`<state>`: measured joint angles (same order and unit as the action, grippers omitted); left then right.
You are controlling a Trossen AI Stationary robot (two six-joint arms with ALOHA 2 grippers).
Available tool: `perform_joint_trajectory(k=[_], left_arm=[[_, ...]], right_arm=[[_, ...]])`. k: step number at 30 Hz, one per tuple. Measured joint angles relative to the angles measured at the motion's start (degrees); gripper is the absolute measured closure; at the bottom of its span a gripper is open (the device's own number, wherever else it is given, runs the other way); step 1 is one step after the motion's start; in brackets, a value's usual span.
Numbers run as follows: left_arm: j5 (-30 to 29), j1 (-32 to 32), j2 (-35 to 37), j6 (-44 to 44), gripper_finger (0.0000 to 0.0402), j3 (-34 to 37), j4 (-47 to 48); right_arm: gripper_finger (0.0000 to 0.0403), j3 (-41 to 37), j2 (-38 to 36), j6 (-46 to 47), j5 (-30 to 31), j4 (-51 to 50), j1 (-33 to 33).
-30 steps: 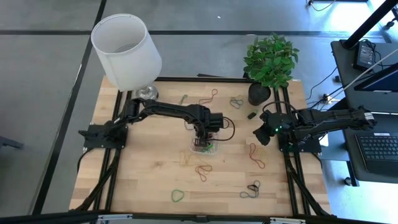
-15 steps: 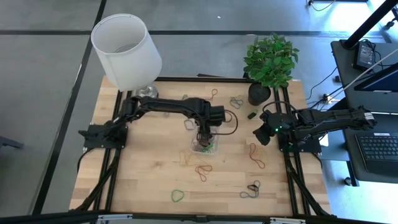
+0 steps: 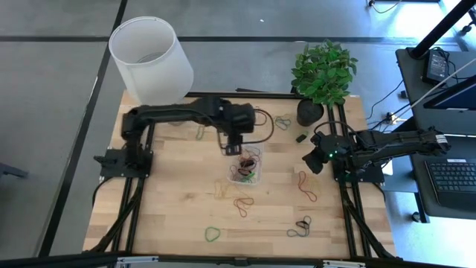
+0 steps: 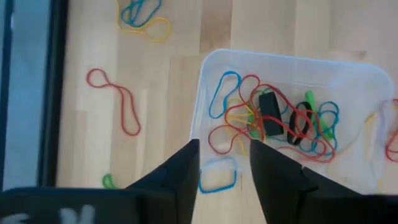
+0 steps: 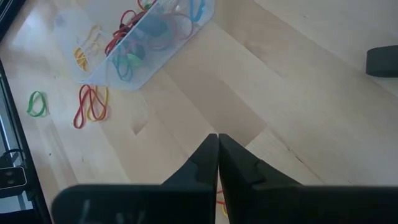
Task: Pick and place rubber bands into bin
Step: Put the top blue rubber band into the bin
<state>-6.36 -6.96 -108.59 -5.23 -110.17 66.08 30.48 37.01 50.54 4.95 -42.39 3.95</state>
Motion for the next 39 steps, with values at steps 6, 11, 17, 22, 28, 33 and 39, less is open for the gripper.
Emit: perform_joint_trajectory(k=[6, 11, 17, 22, 28, 33, 39], left_arm=[[0.03, 0.04, 9.99, 0.98, 0.0351, 10.98, -4.28], [0.29, 0.04, 19.02, 5.84, 0.0396, 24.93, -9.4], [1.2, 0.4, 30.8, 12.18, 0.0399, 42.04, -17.95], [1.55, 1.4, 41.48, 13.07, 0.0401, 54.38, -27.03], [1.58, 0.98, 53.66, 11.01, 0.04, 66.21, -35.04], [1.54, -0.66, 62.02, 7.24, 0.04, 73.63, -39.29], [4.15, -3.88, 67.2, 2.95, 0.04, 77.58, -42.32]], right_arm=[[0.0386, 0.0, 0.0, 0.01, -0.02, 0.17, 0.0], [0.0386, 0.0, -0.01, -0.01, -0.02, 0.4, 0.0], [0.0386, 0.0, 0.0, -0.21, 0.01, 1.96, 0.0], [0.0398, 0.0, 1.01, -4.65, 3.31, 11.23, 0.2], [0.04, 1.0, 10.26, -12.44, 10.16, 27.81, 1.22], [0.0401, 11.68, 24.81, -15.54, 12.73, 22.51, 1.25], [0.0401, 30.99, 42.76, -19.84, 19.61, 7.69, 0.26]])
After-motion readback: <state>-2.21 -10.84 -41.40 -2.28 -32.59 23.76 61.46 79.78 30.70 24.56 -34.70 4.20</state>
